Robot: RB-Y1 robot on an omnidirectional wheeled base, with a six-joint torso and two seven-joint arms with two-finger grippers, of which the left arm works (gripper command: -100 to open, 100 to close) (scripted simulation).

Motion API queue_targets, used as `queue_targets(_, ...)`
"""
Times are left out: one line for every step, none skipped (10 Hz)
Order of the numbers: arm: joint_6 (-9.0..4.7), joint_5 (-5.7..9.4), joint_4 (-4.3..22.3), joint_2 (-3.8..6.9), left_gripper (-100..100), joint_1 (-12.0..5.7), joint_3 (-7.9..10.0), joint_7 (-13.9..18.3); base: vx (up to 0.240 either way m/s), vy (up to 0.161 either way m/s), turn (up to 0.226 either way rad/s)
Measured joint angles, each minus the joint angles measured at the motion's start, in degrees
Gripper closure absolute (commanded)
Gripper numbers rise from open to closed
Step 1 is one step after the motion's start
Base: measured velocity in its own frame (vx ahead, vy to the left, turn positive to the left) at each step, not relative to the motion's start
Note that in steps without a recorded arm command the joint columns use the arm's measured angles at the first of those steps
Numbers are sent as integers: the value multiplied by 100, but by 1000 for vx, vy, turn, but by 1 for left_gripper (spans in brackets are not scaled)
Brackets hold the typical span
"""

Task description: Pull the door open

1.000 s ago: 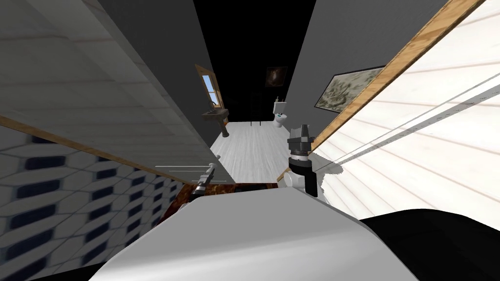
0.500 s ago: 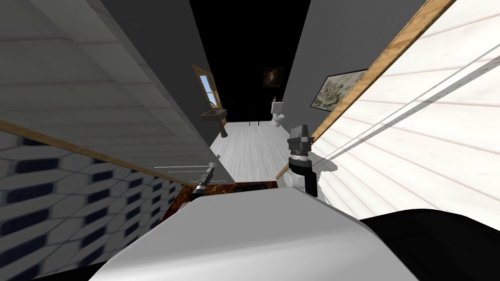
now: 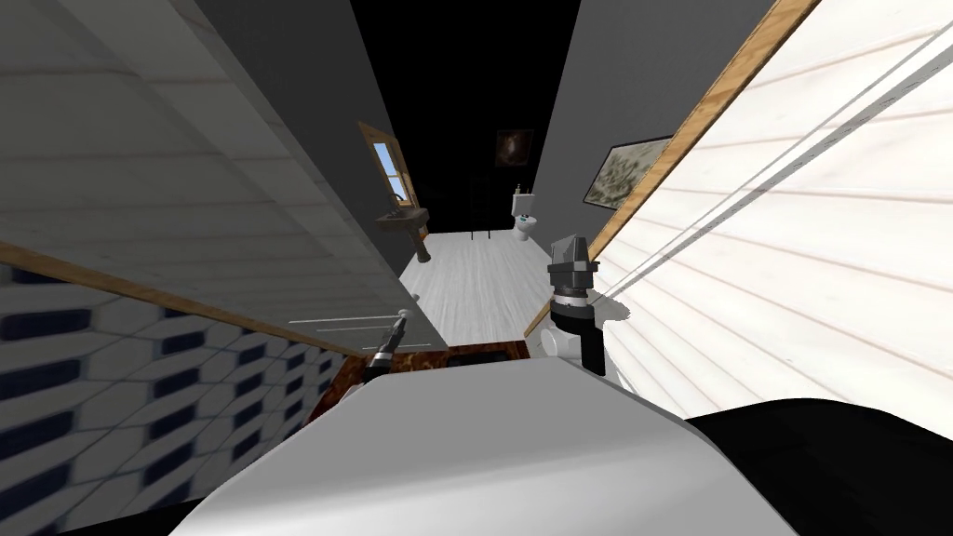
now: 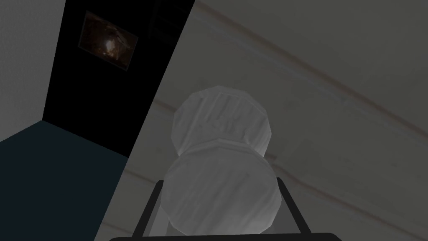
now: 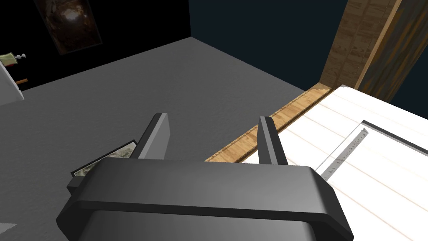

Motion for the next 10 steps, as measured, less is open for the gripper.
queue_targets(4,51,15,0,100,-15,-26,129,-48,22,-102)
queue_targets(18,134,16,8,100,-24,-58,277,-38,14,-1)
queue_targets(20,178,27,9,100,-34,-79,383,-47,24,-75)
queue_targets(55,265,-7,10,100,-18,-115,528,-76,42,-146)
queue_targets(71,392,28,22,100,-44,-161,681,-56,31,-69)
queue_targets(80,451,28,26,100,-55,-189,813,-50,32,-66)
queue_targets(95,542,19,26,100,-55,-231,962,-37,24,-41)
queue_targets(116,590,2,25,100,-53,-257,1080,-53,22,-78)
queue_targets(134,682,4,37,100,-60,-293,1230,-86,30,-114)
queue_targets(195,814,-54,41,100,-52,-346,1398,-58,33,-62)
